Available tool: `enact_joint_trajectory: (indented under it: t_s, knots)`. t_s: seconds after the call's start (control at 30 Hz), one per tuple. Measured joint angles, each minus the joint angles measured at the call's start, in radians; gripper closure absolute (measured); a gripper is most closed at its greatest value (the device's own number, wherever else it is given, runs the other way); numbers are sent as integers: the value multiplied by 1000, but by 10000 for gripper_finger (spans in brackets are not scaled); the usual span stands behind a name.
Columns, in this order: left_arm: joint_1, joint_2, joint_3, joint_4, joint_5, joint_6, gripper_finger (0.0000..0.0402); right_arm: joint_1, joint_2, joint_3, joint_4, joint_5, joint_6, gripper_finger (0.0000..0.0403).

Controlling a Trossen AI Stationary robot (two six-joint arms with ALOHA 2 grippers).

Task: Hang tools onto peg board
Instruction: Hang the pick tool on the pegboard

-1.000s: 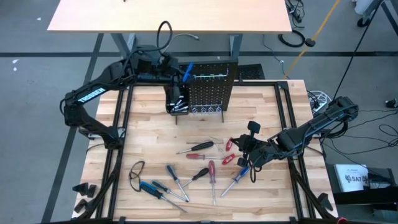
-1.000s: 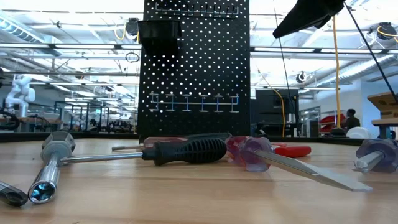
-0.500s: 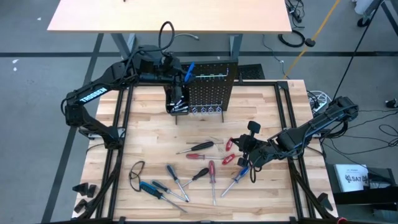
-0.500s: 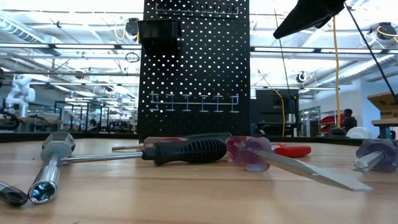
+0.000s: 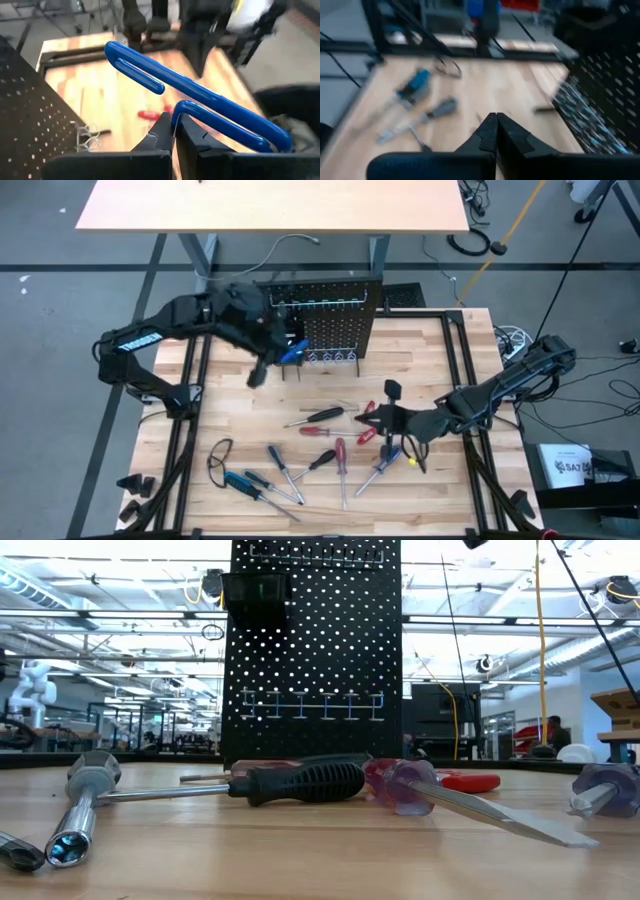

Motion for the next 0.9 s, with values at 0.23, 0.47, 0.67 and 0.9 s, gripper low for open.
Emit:
enact_joint_trajectory:
  t_s: [0.23,0.47,0.67,0.9]
  knots:
    - [-135,-26,4,8,-111,-8,397,-15,30,0,172,2,-71,403]
    - [-252,-23,2,35,-114,-23,397,-73,87,0,375,-76,-212,353]
    - [-302,-13,2,170,-114,-17,397,-148,116,0,640,-360,-238,255]
    - [-312,33,2,210,-101,-19,397,-194,119,0,692,-456,-201,212]
